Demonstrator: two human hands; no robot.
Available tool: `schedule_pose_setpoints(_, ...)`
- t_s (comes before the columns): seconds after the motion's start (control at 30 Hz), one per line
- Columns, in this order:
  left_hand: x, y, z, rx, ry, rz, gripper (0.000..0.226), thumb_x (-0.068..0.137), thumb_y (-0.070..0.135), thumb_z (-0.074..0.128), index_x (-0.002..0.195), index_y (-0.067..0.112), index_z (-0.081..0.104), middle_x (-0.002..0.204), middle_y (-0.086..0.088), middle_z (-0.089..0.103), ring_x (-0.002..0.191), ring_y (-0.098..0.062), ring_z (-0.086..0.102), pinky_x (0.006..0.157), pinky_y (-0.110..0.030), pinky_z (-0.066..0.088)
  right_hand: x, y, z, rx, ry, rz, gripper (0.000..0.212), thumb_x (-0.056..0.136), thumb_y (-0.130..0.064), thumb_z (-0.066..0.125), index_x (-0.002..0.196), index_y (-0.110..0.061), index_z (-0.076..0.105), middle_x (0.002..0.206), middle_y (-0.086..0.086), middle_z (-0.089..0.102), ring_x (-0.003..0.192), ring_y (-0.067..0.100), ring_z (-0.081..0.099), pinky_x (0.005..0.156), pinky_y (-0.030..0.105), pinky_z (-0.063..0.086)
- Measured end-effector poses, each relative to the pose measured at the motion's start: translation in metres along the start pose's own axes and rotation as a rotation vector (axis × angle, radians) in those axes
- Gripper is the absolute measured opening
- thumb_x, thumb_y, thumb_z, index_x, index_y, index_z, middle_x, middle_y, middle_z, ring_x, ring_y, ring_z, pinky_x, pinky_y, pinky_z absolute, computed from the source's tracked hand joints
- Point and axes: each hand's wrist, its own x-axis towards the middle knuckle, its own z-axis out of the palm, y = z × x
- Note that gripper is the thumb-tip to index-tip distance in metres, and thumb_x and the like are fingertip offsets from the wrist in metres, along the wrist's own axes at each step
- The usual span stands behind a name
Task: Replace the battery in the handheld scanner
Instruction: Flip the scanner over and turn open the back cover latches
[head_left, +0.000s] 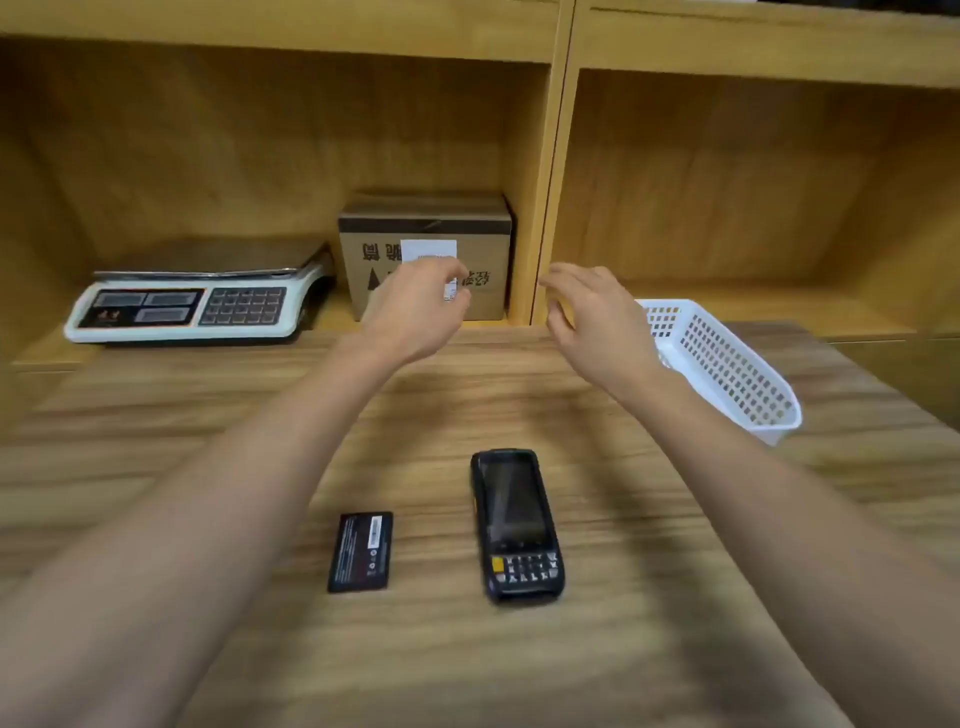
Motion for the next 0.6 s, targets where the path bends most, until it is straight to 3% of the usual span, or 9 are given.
schedule_pose_setpoints(0.3,-0.132,0.028,-0.048,-0.092,0.052,0.043,0.037,0.097,0.036,0.053,0.13,0.023,0.06,0.131,0.002,0.065,0.112,-0.018,0.062,0.094,-0.039,0.052,-0.097,-0.064,-0.087,-0.017,-0.02,-0.008,0.034,0.096,-0.018,0.05,0.128,-0.013,0.062,0.129,0.003,0.066,0.117,0.028,0.055,0.091,0.046,0.052)
schedule_pose_setpoints(0.6,-0.181,0.043,-0.073,-0.122,0.043,0.043,0.036,0.097,0.034,0.054,0.131,0.023,0.06,0.13,0.001,0.065,0.116,-0.018,0.059,0.097,-0.042,0.051,-0.129,-0.093,-0.119,-0.004,-0.057,0.025,0.035,0.096,-0.018,0.049,0.128,-0.014,0.062,0.131,0.002,0.066,0.122,0.026,0.053,0.094,0.046,0.051)
